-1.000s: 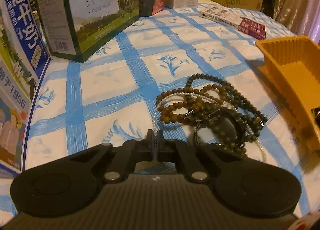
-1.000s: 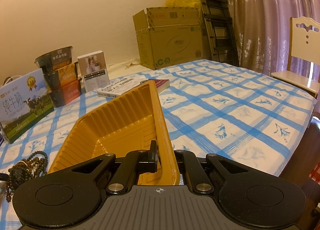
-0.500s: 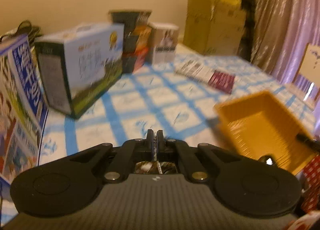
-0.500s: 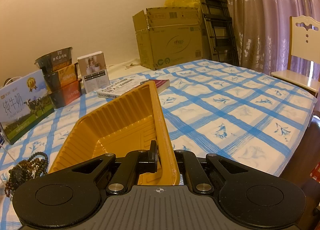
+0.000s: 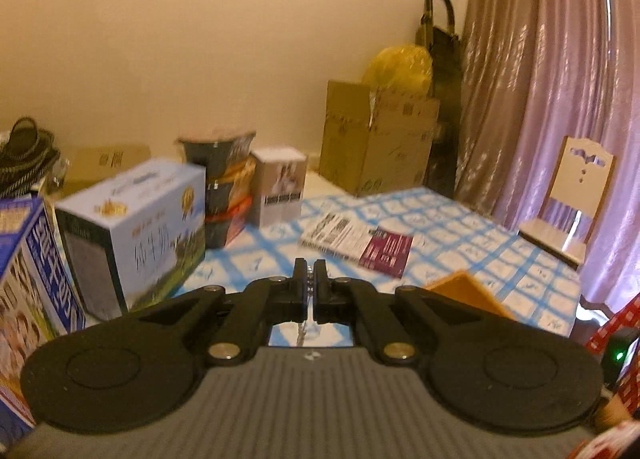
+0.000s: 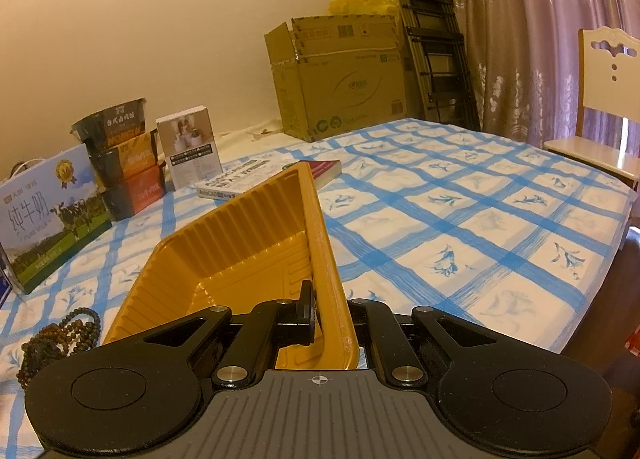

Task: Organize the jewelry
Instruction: 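Carry the pearl necklace over the orange tray and open the left tool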

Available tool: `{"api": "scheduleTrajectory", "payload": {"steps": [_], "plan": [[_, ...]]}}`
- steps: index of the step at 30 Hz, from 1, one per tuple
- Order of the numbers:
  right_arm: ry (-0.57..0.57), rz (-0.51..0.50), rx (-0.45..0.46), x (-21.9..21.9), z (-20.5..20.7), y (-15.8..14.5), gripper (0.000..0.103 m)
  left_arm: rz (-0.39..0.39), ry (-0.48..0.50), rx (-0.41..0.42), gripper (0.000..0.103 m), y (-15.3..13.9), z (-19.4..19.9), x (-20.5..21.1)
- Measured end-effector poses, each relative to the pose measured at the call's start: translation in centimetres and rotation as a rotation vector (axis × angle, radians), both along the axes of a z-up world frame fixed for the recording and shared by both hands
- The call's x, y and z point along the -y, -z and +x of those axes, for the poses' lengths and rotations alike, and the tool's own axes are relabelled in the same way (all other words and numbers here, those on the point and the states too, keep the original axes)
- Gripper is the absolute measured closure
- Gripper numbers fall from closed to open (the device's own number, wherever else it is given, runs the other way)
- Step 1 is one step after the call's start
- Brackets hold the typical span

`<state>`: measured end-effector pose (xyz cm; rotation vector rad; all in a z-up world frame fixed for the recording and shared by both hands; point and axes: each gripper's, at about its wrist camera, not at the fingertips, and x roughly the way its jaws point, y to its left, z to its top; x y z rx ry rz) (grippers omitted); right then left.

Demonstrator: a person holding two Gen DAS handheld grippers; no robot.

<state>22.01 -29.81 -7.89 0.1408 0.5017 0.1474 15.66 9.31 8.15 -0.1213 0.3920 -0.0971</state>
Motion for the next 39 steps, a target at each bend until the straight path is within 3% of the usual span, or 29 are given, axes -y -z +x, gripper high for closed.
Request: {"api": "scheduleTrajectory", "payload": {"steps": [6,15,25,39], "plan": [[-0.004,0.005,0.004,-0.5,0.0,-0.3,0.097,0.018,0.009,0.015,0.102,-2.0,-0.4,0.6],[-0.014,-0.009,0.015,-1.0,0.0,-0.7,0.097,-0.018,0.056,-0.016,0.102,-1.6,0.3,2.3],[-0.043,-0.036,0.034,-1.9,-0.2,-1.3,0.096,-0.106,0.207,-0.064,0.102,0.9,3.9,8.0],[-0.042,-0.019,0.029,-1.7,-0.2,-1.2,0.096,-0.139,0.297,-0.201,0.101,6.3,10.0,14.8]]}}
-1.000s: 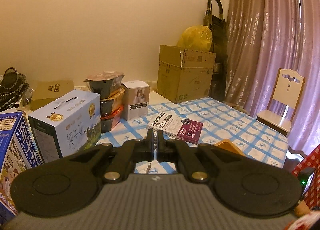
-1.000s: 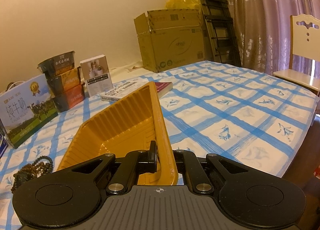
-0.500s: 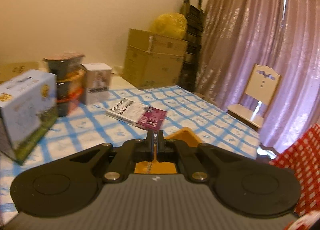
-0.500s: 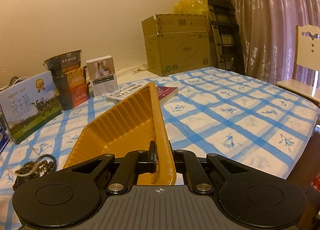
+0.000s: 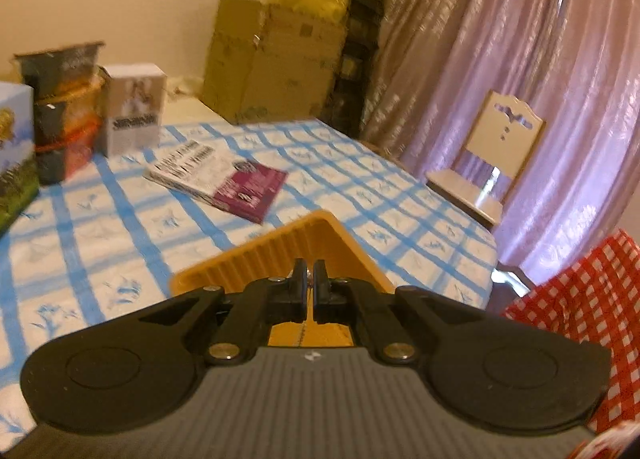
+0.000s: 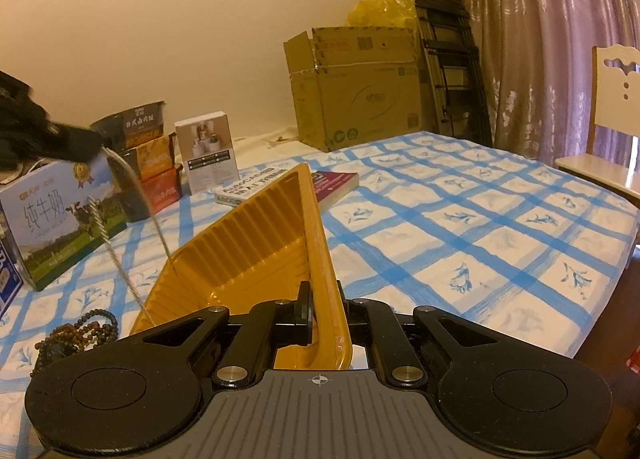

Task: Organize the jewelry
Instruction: 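Carry the pearl necklace over the orange tray and open the left tool, then move the left tool back over the jewelry pile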

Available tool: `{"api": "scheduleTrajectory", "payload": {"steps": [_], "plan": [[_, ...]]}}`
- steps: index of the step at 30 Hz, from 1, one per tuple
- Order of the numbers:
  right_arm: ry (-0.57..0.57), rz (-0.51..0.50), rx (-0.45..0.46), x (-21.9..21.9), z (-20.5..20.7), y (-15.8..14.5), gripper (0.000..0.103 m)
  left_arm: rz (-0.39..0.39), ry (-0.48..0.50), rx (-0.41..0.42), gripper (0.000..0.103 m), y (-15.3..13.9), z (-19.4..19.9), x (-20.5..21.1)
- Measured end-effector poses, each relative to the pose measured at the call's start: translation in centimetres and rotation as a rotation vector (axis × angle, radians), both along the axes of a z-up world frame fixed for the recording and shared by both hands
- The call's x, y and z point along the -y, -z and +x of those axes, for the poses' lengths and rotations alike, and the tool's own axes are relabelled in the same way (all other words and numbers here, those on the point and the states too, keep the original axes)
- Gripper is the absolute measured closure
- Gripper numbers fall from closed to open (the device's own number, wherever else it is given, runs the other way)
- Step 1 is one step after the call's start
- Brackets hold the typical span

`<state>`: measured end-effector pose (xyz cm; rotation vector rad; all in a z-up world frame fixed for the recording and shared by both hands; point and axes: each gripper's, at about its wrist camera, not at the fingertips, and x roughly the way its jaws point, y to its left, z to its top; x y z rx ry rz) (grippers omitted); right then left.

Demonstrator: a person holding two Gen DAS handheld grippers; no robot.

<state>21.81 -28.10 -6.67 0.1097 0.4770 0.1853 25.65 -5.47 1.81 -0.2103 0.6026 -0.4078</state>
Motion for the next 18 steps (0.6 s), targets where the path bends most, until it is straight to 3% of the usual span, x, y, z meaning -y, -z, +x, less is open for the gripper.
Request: {"api": "scheduleTrajectory", "payload": {"steps": [10,18], "plan": [[0.003,0.002,-0.003,0.1,-0.1,0.1,0.096,0.025,0.002,0.002,0.088,0.5,0.2,0.9],[0.003,0.004,-0.007,0.4,0.1,0.2,0.096,0.070,-0.090,0.006,0.079,-0.1,-1.7,-3.4]]}}
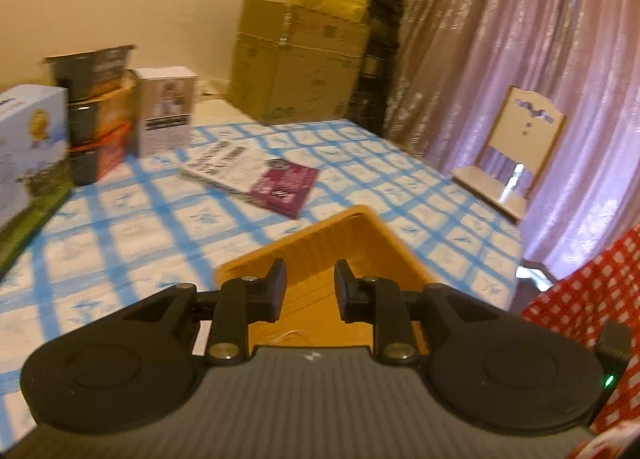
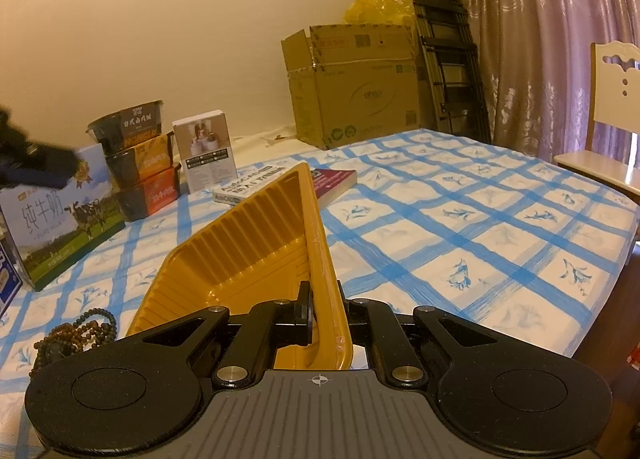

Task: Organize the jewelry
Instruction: 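Move the left tool back over the jewelry pile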

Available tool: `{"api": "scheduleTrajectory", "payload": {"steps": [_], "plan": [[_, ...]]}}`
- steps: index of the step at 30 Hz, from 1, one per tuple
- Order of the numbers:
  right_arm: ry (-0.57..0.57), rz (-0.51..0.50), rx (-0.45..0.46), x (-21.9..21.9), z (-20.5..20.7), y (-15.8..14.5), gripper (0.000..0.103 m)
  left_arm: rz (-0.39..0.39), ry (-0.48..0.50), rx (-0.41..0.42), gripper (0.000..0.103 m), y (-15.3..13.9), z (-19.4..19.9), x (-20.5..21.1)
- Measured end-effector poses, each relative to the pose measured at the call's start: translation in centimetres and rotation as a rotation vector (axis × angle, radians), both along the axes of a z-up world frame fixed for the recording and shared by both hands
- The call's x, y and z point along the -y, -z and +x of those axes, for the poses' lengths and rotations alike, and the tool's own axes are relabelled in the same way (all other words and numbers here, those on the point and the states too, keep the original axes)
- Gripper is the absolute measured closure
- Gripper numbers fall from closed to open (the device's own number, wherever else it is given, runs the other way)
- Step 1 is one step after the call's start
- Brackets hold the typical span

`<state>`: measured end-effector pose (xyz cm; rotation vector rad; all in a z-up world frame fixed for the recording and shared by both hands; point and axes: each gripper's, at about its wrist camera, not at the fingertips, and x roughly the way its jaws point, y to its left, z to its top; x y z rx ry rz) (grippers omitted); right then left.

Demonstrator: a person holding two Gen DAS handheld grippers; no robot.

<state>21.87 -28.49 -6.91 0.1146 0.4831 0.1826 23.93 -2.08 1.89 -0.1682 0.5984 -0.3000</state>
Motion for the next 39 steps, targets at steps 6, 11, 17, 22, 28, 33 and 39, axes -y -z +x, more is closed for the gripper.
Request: {"api": "scheduleTrajectory", "payload": {"steps": [6,11,17,22,28,33,39], "plan": [[0.007,0.004,-0.010,0.2,-0.1,0.2,0.096,0.078,-0.119,-0.041,0.077,0.8,-2.5,-5.1],[0.003,-0.006,-0.007,0.1,-0.2,0.2,0.096,0.096,-0.238,-0.099,0.075,2.4,-4.8,-9.0],[0.004,-0.015,-0.009,-0.1,-0.2,0.1,0.096,0.063,-0.332,-0.186,0.076,5.6,-7.2,-11.5],[0.004,-0.019,-0.010,-0.1,-0.3,0.1,0.096,0.049,-0.358,-0.258,0.076,8.4,-9.0,-11.6],[0.006,-0.020,-0.014,0.0,-0.4,0.2,0.096,0.080,-0.321,-0.296,0.076,10.7,-9.4,-10.0],[0.006,-0.020,-0.014,0.1,-0.4,0.2,0.096,0.106,-0.288,-0.320,0.076,12.4,-8.9,-8.8],[0.006,-0.021,-0.014,0.0,-0.4,0.2,0.096,0.115,-0.287,-0.330,0.076,13.6,-7.9,-8.4]]}}
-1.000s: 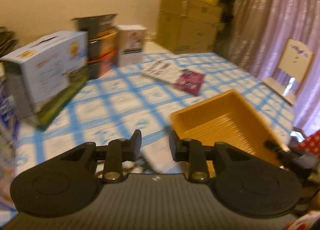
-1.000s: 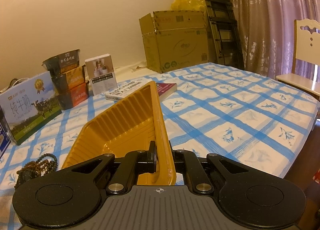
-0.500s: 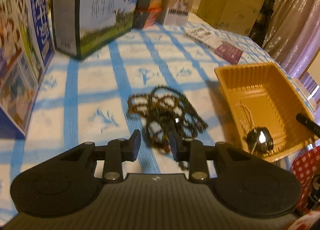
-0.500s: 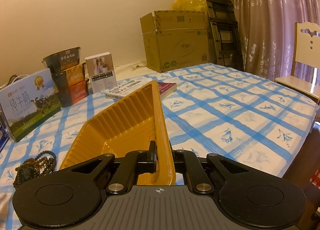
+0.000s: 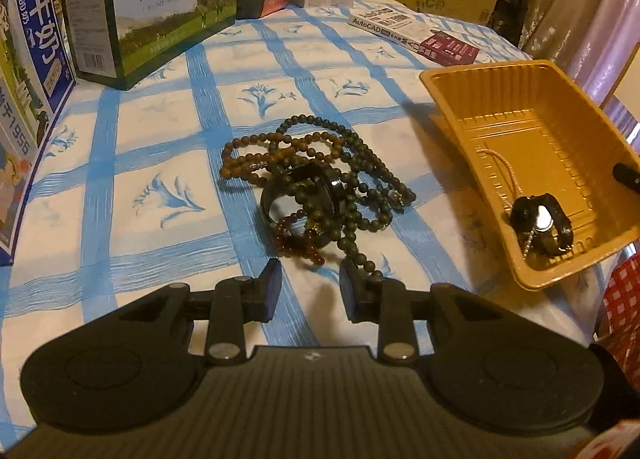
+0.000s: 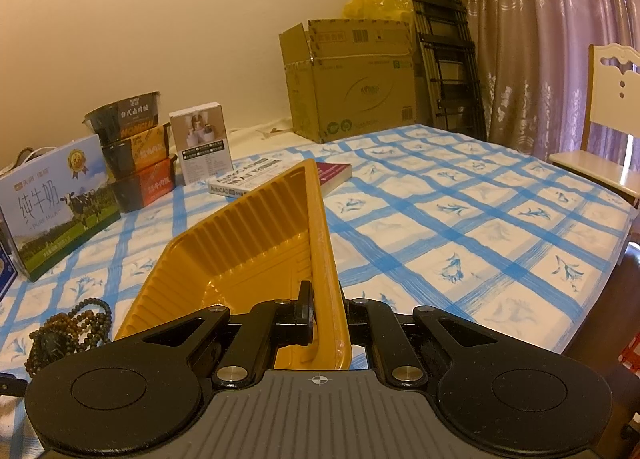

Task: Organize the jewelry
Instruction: 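Move the left tool back over the jewelry pile, then grasp the reddish bead bracelet with the left tool and lift it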

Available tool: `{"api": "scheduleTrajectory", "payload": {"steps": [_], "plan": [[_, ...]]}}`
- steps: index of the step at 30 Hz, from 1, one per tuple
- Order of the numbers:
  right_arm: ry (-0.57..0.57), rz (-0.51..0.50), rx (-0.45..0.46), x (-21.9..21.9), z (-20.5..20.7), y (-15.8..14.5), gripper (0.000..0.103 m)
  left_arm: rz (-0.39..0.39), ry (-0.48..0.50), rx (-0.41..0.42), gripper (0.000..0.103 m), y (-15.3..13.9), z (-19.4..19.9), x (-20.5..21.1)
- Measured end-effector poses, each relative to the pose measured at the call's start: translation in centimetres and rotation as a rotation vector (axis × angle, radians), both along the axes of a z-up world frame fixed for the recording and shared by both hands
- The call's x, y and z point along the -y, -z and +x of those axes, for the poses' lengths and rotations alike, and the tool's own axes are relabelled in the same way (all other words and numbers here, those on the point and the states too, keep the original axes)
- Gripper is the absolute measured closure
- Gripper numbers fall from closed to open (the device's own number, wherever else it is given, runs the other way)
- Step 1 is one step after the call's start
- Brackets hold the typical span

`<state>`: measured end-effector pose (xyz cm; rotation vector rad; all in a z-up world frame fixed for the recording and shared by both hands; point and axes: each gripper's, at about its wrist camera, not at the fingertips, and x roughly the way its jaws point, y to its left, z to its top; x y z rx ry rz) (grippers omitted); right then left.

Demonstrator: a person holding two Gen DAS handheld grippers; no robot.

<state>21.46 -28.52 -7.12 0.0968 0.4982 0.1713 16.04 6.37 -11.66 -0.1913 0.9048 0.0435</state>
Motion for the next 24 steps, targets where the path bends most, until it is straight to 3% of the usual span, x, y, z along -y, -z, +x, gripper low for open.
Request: {"api": "scheduleTrajectory", "payload": {"steps": [8,11,16,24], "plan": [[0.001,0.001,-0.001,0.0,0.0,0.0,0.096,0.026,0.011,0.006,0.076,0.7,1.3,0.3],[0.001,0.001,-0.001,0.0,-0.1,0.0,0.096,0.031,0.013,-0.001,0.082,1.2,1.6,0.3],[0.001,0.001,-0.001,0.0,-0.1,0.0,0.096,0.033,0.008,0.006,0.099,1.4,1.7,0.0],[0.000,0.001,-0.001,0.1,-0.1,0.1,0.096,0.030,0.013,0.044,0.099,-0.5,0.3,-0.8]]}}
